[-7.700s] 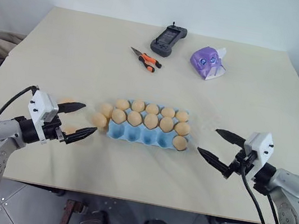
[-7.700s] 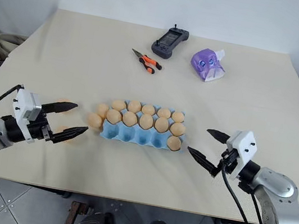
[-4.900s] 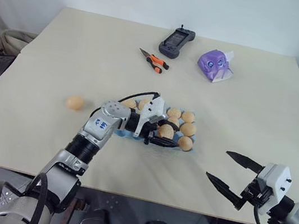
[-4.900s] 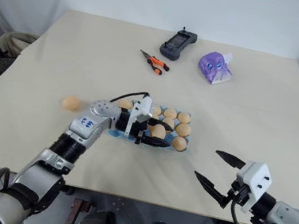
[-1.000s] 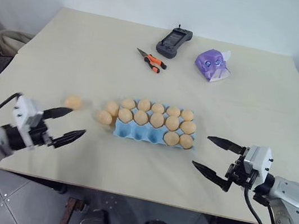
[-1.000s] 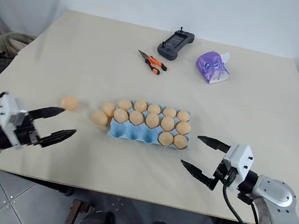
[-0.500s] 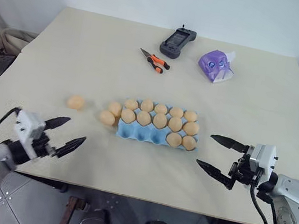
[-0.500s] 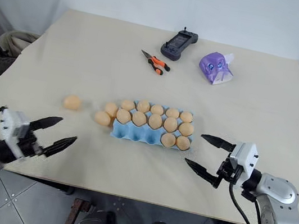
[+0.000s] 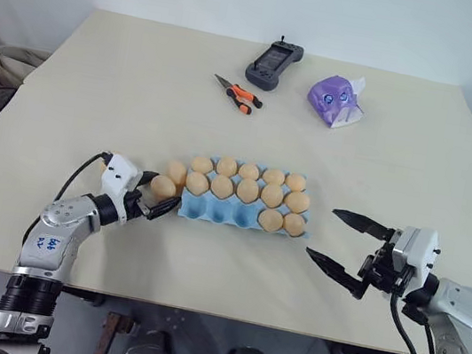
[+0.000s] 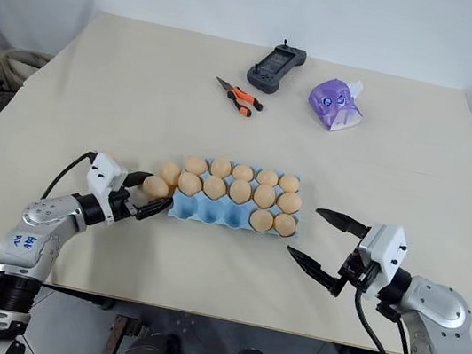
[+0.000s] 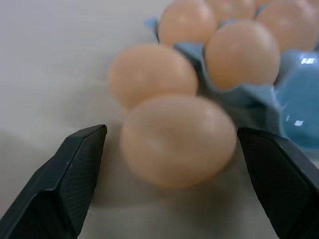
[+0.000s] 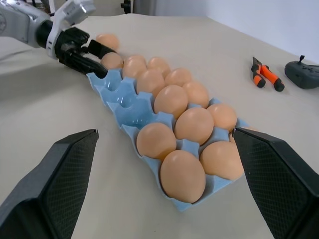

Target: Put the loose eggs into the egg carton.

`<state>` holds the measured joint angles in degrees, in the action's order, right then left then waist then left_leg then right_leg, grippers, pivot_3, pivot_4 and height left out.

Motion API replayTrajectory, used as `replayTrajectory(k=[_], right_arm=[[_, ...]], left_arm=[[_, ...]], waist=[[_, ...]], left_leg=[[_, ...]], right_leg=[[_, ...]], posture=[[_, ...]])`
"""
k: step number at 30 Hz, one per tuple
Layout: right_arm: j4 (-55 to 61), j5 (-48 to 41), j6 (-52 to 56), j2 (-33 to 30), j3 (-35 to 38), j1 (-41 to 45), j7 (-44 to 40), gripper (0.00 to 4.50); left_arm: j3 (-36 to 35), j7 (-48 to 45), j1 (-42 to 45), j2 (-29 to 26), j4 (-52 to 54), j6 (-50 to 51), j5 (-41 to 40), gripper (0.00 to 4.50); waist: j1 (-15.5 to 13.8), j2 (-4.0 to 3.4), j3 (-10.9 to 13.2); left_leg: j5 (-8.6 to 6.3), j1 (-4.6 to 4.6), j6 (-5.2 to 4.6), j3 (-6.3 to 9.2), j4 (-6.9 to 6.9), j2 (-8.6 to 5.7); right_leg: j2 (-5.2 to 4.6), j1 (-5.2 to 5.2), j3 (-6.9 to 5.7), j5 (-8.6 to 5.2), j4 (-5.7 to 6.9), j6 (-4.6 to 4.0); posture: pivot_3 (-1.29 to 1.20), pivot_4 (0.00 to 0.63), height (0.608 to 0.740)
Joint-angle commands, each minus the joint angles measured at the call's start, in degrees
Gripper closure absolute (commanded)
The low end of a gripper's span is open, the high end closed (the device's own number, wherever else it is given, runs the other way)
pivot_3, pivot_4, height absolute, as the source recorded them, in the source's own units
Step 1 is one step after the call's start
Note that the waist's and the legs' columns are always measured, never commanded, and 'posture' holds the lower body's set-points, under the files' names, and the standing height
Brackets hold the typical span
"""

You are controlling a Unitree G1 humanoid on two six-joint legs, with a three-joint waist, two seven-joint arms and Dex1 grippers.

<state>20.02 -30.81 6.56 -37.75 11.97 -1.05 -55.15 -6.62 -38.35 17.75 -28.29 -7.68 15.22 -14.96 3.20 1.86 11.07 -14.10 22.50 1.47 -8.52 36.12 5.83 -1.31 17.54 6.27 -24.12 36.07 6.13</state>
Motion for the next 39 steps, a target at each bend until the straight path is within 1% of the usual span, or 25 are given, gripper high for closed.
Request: replayTrajectory(k=[1, 4, 6, 9, 10, 14, 16, 19, 21, 23, 26, 31, 35, 36, 38, 39], right_arm=[[2.33, -1.02, -0.28, 0.37, 2.03, -0.45, 1.44, 0.0], [2.62, -0.99, -0.32, 0.51, 1.75, -0.55, 2.08, 0.0], [2.74, -0.93, -0.4, 0.6, 1.49, -0.7, 2.33, 0.0], [2.92, -1.06, -0.34, 0.59, 1.35, -0.99, 2.53, 0.0], [3.0, -1.17, -0.23, 0.55, 1.34, -1.14, 2.56, 0.0], [3.07, -1.58, 0.23, 0.23, 1.39, -1.66, 2.33, 0.0], [2.96, -1.7, 0.42, 0.05, 1.46, -1.68, 2.21, 0.0], [3.0, -1.62, 0.64, -0.03, 1.57, -1.71, 2.2, 0.0], [3.2, -1.46, 0.82, 0.0, 1.65, -1.84, 2.41, 0.0], [4.0, -1.39, 1.08, -0.01, 2.27, -2.85, 2.93, 0.0], [4.83, -1.24, 1.18, -0.1, 3.18, -4.17, 3.43, 0.0], [7.2, -1.39, 1.12, -0.08, 7.06, -9.13, 4.93, 0.0], [9.02, -1.22, 1.1, 0.87, 7.43, -11.35, 6.24, 0.0], [9.46, -1.23, 1.1, 1.25, 7.17, -11.59, 6.73, 0.0], [9.99, -1.04, 1.09, 1.69, 6.53, -11.71, 7.28, 0.0], [10.12, -0.93, 1.1, 1.8, 6.3, -11.69, 7.36, 0.0]], left_arm=[[0.14, 1.24, 0.85, 0.73, -1.54, -1.6, 0.96, 0.58], [0.25, 1.43, 1.25, 0.96, -2.46, -2.79, 1.27, 1.53], [0.33, 1.32, 1.3, 0.75, -2.7, -3.46, 1.5, 2.05], [-0.52, 0.46, 0.8, 0.23, -2.19, -4.07, 0.66, 2.3], [-1.12, -0.96, 0.3, -0.25, -1.57, -4.53, -0.36, 2.3], [-1.73, -11.45, -1.35, -4.21, 4.03, -6.44, -5.31, 2.3], [-0.28, -15.7, 0.72, -5.65, 6.84, -4.27, -7.76, 2.3], [4.09, -19.06, 6.63, -5.43, 7.7, -1.1, -7.94, 2.3], [7.7, -20.14, 10.49, -3.78, 5.69, -0.41, -6.26, 2.3], [12.56, -20.98, 14.6, 0.0, 2.97, 0.4, -4.74, 2.3], [16.49, -22.42, 17.28, 2.69, 0.26, -0.61, -2.4, 2.3], [20.58, -22.84, 22.68, 7.81, -6.79, -2.0, 0.63, 2.3], [20.89, -22.42, 24.11, 10.02, -11.04, -4.5, 2.44, 2.3], [20.8, -22.18, 24.28, 10.57, -11.76, -5.15, 2.78, 1.67], [20.46, -22.3, 24.32, 11.08, -11.99, -5.8, 2.84, 1.19], [20.28, -22.42, 24.3, 11.15, -11.9, -6.22, 2.84, 0.83]], waist=[[-0.03, 0.0, 0.0], [-0.1, 0.0, 0.0], [-0.11, 0.0, 0.0], [-0.15, 0.0, 0.0], [-0.13, 0.0, 0.0], [0.01, 0.0, 0.0], [-0.05, 0.0, 0.0], [-1.07, -0.01, 0.01], [-1.47, -0.01, 0.0], [-1.69, -0.03, -0.01], [-1.55, -0.03, -0.01], [-1.53, -0.05, 0.0], [-1.29, -0.1, -0.03], [-1.17, -0.1, -0.03], [-1.13, -0.1, -0.03], [-1.17, -0.1, -0.03]], left_leg=[[0.01, 0.0, -0.01, 0.0, 0.02, 0.0], [0.03, -0.02, -0.05, 0.0, 0.05, -0.04], [0.04, -0.02, -0.06, 0.0, 0.05, -0.05], [0.04, -0.02, -0.06, 0.01, 0.04, -0.04], [0.04, -0.02, -0.05, 0.01, 0.04, -0.04], [0.05, -0.01, -0.01, -0.02, -0.04, -0.02], [0.07, 0.0, 0.03, 0.01, -0.06, -0.01], [0.12, 0.03, 0.02, 0.03, -0.04, -0.12], [0.13, 0.01, -0.04, 0.04, -0.02, -0.22], [0.13, 0.01, -0.16, 0.04, -0.02, -0.33], [0.11, 0.08, -0.3, 0.03, 0.02, -0.49], [0.15, 0.26, -0.22, 0.06, 0.08, -0.3], [0.14, 0.26, -0.12, 0.06, 0.09, -0.15], [0.14, 0.25, -0.11, 0.05, 0.1, -0.11], [0.16, 0.25, -0.06, 0.06, 0.13, -0.07], [0.17, 0.25, -0.05, 0.07, 0.15, -0.07]], right_leg=[[-0.02, -0.01, 0.0, 0.0, 0.02, 0.01], [-0.06, -0.03, -0.01, 0.02, 0.09, 0.04], [-0.07, -0.03, -0.02, 0.02, 0.12, 0.05], [-0.06, -0.02, -0.02, 0.02, 0.12, 0.05], [-0.06, -0.02, -0.03, 0.02, 0.12, 0.05], [0.0, 0.02, -0.02, 0.02, 0.08, 0.04], [0.02, 0.03, -0.06, 0.01, 0.08, 0.02], [0.08, -0.03, -0.27, 0.01, 0.1, 0.02], [0.08, -0.09, -0.23, 0.03, 0.11, 0.07], [0.0, -0.08, -0.13, 0.08, 0.1, 0.16], [-0.07, -0.06, -0.09, 0.12, 0.02, 0.23], [0.31, 0.14, -0.02, 0.1, -0.04, 0.22], [0.57, 0.15, 0.13, 0.09, -0.03, 0.19], [0.61, 0.16, 0.15, 0.09, -0.02, 0.19], [0.66, 0.18, 0.16, 0.09, 0.04, 0.19], [0.66, 0.18, 0.16, 0.09, 0.08, 0.19]], posture=[[0.0, 0.15, 0.74], [0.0, 0.15, 0.74], [0.0, 0.15, 0.74], [0.0, 0.15, 0.74], [0.0, 0.15, 0.74], [0.0, 0.15, 0.74], [0.0, 0.15, 0.74], [0.0, 0.15, 0.74], [0.0, 0.15, 0.74], [0.0, 0.15, 0.74], [0.0, 0.15, 0.74], [0.0, 0.15, 0.74], [0.0, 0.15, 0.74], [0.0, 0.15, 0.74], [0.0, 0.15, 0.74], [0.0, 0.15, 0.74]])
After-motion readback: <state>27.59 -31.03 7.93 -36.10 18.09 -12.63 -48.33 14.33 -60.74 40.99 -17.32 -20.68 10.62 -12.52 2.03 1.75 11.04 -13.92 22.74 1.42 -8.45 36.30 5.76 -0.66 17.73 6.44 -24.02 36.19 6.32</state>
